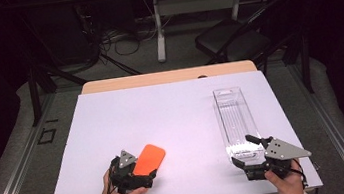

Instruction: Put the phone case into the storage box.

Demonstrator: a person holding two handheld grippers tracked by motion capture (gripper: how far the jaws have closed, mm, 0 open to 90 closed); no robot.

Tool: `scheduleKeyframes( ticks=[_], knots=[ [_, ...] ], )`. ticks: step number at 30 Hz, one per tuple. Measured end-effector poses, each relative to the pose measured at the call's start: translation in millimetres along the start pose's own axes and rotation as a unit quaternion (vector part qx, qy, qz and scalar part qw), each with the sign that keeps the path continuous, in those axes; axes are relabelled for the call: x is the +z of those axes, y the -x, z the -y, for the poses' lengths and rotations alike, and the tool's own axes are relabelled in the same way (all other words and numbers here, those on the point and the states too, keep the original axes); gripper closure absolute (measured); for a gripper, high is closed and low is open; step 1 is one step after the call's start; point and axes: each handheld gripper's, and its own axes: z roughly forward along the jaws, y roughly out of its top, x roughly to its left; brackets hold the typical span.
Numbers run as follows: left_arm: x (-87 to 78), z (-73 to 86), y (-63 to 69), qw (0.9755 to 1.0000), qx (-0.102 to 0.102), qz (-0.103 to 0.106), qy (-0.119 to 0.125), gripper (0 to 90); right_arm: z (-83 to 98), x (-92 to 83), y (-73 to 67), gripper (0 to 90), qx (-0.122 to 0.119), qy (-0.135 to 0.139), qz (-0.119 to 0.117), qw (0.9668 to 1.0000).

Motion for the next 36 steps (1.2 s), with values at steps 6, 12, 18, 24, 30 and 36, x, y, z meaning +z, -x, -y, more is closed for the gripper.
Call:
scheduleKeyframes(
  ticks=[6,12,18,24,30,36],
  knots=[
    [4.6,-0.4,3.2,0.9999,0.009,-0.002,-0.010,3.8,0.2,0.7,-0.3,14.5,0.000,0.001,-0.001,1.0000],
    [9.2,-4.0,6.0,0.9996,0.019,-0.008,-0.017,4.9,0.2,1.0,-0.5,14.5,0.000,0.000,-0.002,1.0000],
    [13.5,-6.8,8.4,0.9990,0.028,-0.015,-0.031,5.3,0.4,1.3,-0.6,14.5,0.000,-0.001,-0.002,1.0000],
    [10.9,-8.6,8.6,0.9988,0.025,-0.022,-0.037,13.7,0.5,1.7,-0.9,14.5,-0.001,-0.002,-0.003,1.0000],
    [11.1,-9.1,9.1,0.9987,0.023,-0.024,-0.038,14.3,0.5,1.8,-0.6,14.5,-0.001,-0.001,-0.002,1.0000],
    [10.9,-9.9,8.6,0.9987,0.022,-0.022,-0.042,14.4,0.6,1.7,-0.4,14.5,-0.001,-0.002,-0.002,1.0000]
  ],
)
